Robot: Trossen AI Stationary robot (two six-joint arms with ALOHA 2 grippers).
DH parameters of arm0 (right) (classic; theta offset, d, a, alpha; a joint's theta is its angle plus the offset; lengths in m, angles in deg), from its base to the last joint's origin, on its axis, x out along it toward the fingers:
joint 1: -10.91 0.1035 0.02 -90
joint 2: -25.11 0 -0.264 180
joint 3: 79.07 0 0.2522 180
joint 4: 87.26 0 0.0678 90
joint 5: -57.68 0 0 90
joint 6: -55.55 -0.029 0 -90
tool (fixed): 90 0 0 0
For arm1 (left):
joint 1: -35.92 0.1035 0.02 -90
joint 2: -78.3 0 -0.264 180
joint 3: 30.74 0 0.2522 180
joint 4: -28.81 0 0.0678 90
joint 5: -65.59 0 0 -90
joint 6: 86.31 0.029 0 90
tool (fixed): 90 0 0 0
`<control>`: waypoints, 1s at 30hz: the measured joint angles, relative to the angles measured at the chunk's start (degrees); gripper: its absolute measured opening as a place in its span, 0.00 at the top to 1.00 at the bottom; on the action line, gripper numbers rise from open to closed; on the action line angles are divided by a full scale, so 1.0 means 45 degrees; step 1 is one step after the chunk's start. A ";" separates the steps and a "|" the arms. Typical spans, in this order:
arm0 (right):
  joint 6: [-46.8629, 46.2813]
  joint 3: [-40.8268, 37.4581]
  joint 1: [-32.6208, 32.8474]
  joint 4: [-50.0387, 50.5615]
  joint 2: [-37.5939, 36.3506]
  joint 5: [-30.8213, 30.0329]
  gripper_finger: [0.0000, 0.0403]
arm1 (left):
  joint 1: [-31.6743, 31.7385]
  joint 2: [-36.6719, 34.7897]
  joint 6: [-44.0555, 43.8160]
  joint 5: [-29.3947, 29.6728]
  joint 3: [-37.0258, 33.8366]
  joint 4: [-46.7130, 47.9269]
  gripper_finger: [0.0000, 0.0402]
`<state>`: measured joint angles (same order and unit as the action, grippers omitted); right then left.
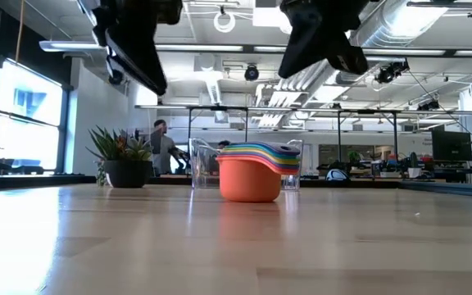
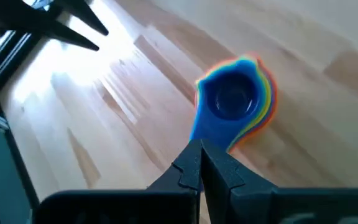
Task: Nest measuring cups in basket
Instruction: Put the stacked measuring cups into the transparent bin
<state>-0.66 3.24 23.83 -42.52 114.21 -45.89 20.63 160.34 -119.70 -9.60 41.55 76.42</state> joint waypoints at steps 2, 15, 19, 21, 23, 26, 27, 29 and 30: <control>0.0504 0.0000 -0.0109 -0.0363 -0.0135 -0.0184 1.00 | 0.0005 -0.0505 0.0004 0.0432 0.0022 0.0536 0.84; 0.2662 0.0024 -0.1228 -0.3643 -0.0548 -0.0404 1.00 | 0.0245 -0.3304 -0.0100 0.1922 0.0001 0.4330 0.84; 0.3049 0.0024 -0.1594 -0.4697 -0.0565 -0.0406 1.00 | 0.0445 -0.3991 -0.0102 0.2064 0.0002 0.5068 0.84; 0.3165 0.0024 -0.1800 -0.5054 -0.0565 -0.0388 1.00 | 0.0599 -0.4287 0.0023 0.2205 0.0028 0.5005 0.84; 0.3174 0.0024 -0.2037 -0.5389 -0.0565 -0.0223 1.00 | 0.0774 -0.4631 0.0295 0.2181 0.0002 0.5460 0.84; 0.3285 0.0024 -0.2430 -0.5639 -0.0558 0.0088 1.00 | 0.1054 -0.5107 0.0567 0.2206 0.0018 0.5613 0.84; 0.3305 0.0024 -0.2559 -0.5797 -0.0556 0.0161 1.00 | 0.1149 -0.5258 0.0599 0.2197 -0.0006 0.5991 0.84; 0.3281 0.0024 -0.2840 -0.6046 -0.0560 0.0479 1.00 | 0.1328 -0.5530 0.0782 0.2209 0.0022 0.5970 0.84; 0.3278 0.0024 -0.2978 -0.6218 -0.0555 0.0711 1.00 | 0.1399 -0.5720 0.0870 0.2214 0.0016 0.6041 0.84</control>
<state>14.09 3.35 10.43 -70.50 111.72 -42.69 26.93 134.60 -115.79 0.36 41.62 103.61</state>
